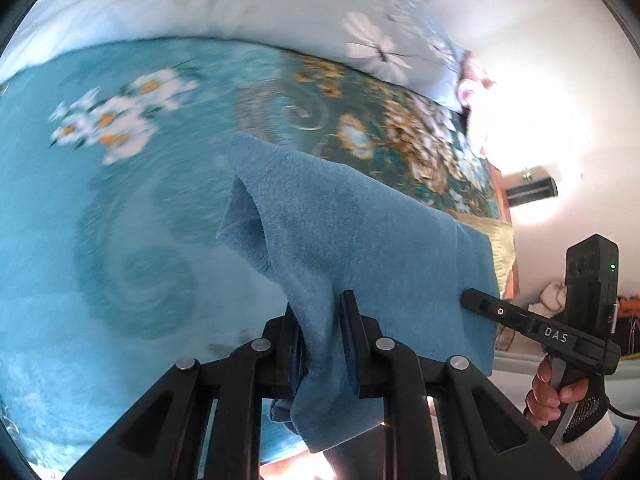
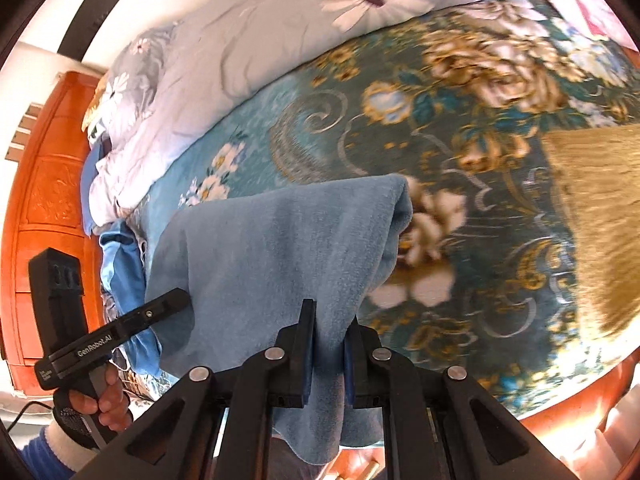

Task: Fold clothes
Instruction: 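Lift and carry the sweater with both tools over the mustard knitted garment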

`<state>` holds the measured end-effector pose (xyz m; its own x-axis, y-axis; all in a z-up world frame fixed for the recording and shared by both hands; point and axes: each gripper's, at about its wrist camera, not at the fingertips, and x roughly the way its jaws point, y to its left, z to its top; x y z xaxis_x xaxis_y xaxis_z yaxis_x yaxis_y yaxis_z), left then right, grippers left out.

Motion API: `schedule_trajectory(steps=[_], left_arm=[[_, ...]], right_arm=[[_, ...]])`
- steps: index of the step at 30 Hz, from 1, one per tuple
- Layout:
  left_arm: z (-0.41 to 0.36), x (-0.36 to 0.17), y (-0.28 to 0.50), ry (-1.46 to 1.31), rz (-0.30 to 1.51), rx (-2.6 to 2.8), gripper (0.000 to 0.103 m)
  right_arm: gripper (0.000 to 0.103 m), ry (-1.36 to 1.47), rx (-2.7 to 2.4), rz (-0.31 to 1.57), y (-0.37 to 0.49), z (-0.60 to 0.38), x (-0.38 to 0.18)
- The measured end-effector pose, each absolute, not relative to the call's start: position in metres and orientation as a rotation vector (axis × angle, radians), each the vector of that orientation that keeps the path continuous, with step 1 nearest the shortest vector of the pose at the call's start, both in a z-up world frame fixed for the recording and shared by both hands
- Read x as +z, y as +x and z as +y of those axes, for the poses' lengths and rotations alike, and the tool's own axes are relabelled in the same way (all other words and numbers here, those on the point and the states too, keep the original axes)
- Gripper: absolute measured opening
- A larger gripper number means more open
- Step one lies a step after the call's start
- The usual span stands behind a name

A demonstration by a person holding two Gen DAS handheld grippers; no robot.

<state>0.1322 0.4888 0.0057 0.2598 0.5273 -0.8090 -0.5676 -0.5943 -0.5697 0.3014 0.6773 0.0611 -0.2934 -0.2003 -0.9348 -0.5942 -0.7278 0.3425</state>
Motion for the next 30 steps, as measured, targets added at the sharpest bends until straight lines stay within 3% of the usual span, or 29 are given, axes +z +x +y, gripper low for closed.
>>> schedule_trajectory(steps=[17, 30], left_arm=[[0.717, 0.035, 0.286, -1.592, 0.135, 1.437, 0.019], [0.823, 0.028, 0.347, -1.566, 0.268, 1.368, 0.019]], right_arm=[[0.012, -1.715, 2.132, 0.885, 0.433, 0.91, 0.094], [0.013, -1.755, 2.108, 0.816, 0.471, 1.032, 0.08]])
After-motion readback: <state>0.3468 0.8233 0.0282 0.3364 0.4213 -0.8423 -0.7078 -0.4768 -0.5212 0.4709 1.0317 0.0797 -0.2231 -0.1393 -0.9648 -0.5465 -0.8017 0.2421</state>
